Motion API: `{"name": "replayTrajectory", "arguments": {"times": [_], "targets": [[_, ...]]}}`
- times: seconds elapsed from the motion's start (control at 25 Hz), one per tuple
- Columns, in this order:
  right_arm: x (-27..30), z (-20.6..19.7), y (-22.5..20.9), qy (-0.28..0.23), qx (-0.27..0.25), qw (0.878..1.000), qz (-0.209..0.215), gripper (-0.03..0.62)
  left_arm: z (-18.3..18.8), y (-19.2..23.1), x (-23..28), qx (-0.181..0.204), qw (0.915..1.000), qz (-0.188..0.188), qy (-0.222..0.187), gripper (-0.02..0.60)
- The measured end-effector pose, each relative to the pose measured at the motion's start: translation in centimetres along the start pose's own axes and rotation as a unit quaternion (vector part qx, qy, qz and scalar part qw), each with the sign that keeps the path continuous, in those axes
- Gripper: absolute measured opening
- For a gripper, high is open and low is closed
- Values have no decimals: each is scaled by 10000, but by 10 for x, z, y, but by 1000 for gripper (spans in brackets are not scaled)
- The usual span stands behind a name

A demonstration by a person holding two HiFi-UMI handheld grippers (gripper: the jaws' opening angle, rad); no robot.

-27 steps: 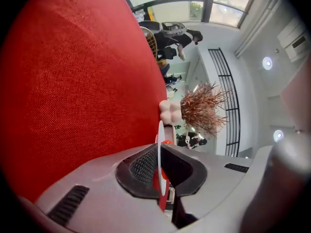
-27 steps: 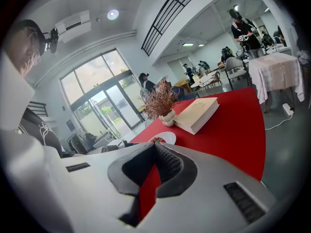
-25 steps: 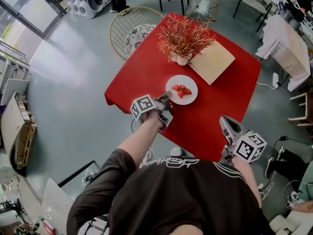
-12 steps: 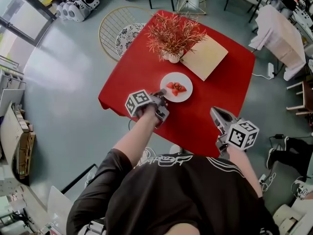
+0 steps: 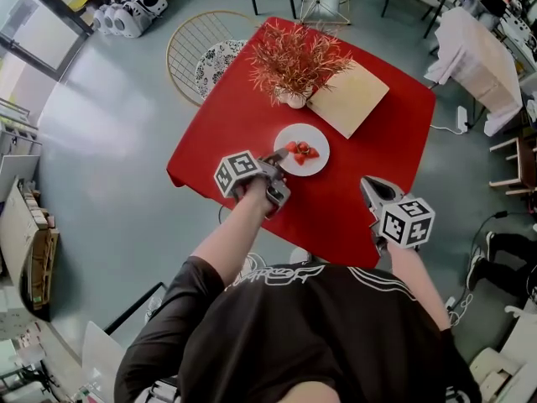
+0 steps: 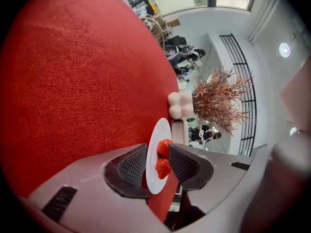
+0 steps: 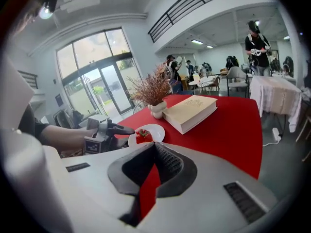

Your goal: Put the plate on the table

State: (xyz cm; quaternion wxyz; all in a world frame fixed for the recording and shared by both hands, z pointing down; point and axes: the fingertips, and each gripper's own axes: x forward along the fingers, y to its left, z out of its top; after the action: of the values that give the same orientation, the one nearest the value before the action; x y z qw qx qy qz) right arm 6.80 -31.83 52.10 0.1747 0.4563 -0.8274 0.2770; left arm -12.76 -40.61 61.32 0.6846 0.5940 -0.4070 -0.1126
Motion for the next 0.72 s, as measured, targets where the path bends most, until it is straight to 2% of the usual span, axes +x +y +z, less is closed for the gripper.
{"name": "replayTrajectory", "arguments": {"times": [0.12,0.2,0.52,0.64,0.72], "targets": [[1,4,6,-17,-373,9993,-44,8,1,-5,-1,-70,9998,-177,9,166],[1,6,10,-22,-446,9990,9,8,2,-10,-2,-168,9992,-352,22,208],[-2,-3,11,27,-213,9996,179,8,1,-24,1,-132,9972,-726,107,341],[-1,-5,10,15,-163,9997,195,8,0,-25,1,-10,9970,-746,227,359],[0,-7,12,-4,-127,9996,259,8,-3,-26,1,272,9967,-692,338,362]]}}
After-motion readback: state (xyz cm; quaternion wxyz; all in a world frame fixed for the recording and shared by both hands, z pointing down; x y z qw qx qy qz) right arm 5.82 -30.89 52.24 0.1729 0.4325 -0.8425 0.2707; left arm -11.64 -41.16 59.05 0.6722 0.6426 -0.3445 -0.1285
